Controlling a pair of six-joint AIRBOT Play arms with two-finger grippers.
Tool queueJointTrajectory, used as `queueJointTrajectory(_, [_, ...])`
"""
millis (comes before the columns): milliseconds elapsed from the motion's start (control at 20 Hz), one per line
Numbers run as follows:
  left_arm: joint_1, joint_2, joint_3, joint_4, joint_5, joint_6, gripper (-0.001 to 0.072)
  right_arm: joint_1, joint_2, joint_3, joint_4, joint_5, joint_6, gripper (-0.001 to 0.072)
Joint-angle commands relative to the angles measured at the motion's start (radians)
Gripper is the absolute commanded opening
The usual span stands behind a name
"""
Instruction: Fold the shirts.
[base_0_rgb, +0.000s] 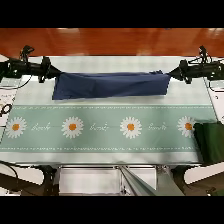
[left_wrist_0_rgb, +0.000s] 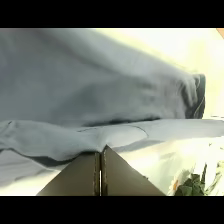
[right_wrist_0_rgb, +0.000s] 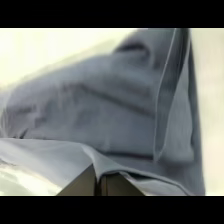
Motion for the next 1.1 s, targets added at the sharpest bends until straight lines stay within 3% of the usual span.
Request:
queueJointTrajectory(0, [-0.021, -0.149, 0.171, 0.001, 0.001, -0.039, 0.0019, 0.014, -0.099, 0.085, 0.056, -0.014, 0.007, 0.0031])
queueJointTrajectory(200, [-0.025, -0.221, 0.227, 0.0, 0.003, -0.05, 0.0025, 0.032, -0.154, 0.101, 0.064, -0.083, 0.008, 0.0031])
queueJointTrajectory(250, [-0.025, -0.224, 0.227, 0.0, 0.003, -0.05, 0.0135, 0.036, -0.158, 0.101, 0.065, -0.098, 0.007, 0.0068])
queueJointTrajectory(300, [-0.024, -0.221, 0.228, 0.0, -0.006, -0.05, 0.041, 0.039, -0.158, 0.101, 0.063, -0.118, 0.005, 0.0224])
queueJointTrajectory(350, [-0.019, -0.218, 0.23, 0.0, -0.026, -0.047, 0.0507, 0.039, -0.156, 0.102, 0.07, -0.125, -0.008, 0.0416])
queueJointTrajectory(500, [0.045, -0.214, 0.294, 0.0, -0.175, -0.114, 0.0504, -0.008, -0.144, 0.14, 0.071, -0.038, -0.012, 0.0418])
queueJointTrajectory(650, [0.136, -0.136, 0.298, 0.063, -0.294, -0.064, 0.0453, -0.13, -0.105, 0.195, 0.056, 0.148, 0.077, 0.0418])
queueJointTrajectory(750, [0.165, -0.03, 0.249, 0.185, -0.281, -0.043, 0.0445, -0.215, -0.049, 0.193, -0.002, 0.216, 0.072, 0.0418])
queueJointTrajectory(950, [0.151, 0.367, -0.152, 0.26, 0.01, 0.069, 0.0456, -0.27, 0.098, -0.024, -0.242, 0.09, 0.066, 0.0419])
queueJointTrajectory(1050, [0.118, 0.567, -0.414, 0.259, 0.175, 0.075, 0.0479, -0.257, 0.123, -0.198, -0.172, -0.005, 0.031, 0.0422])
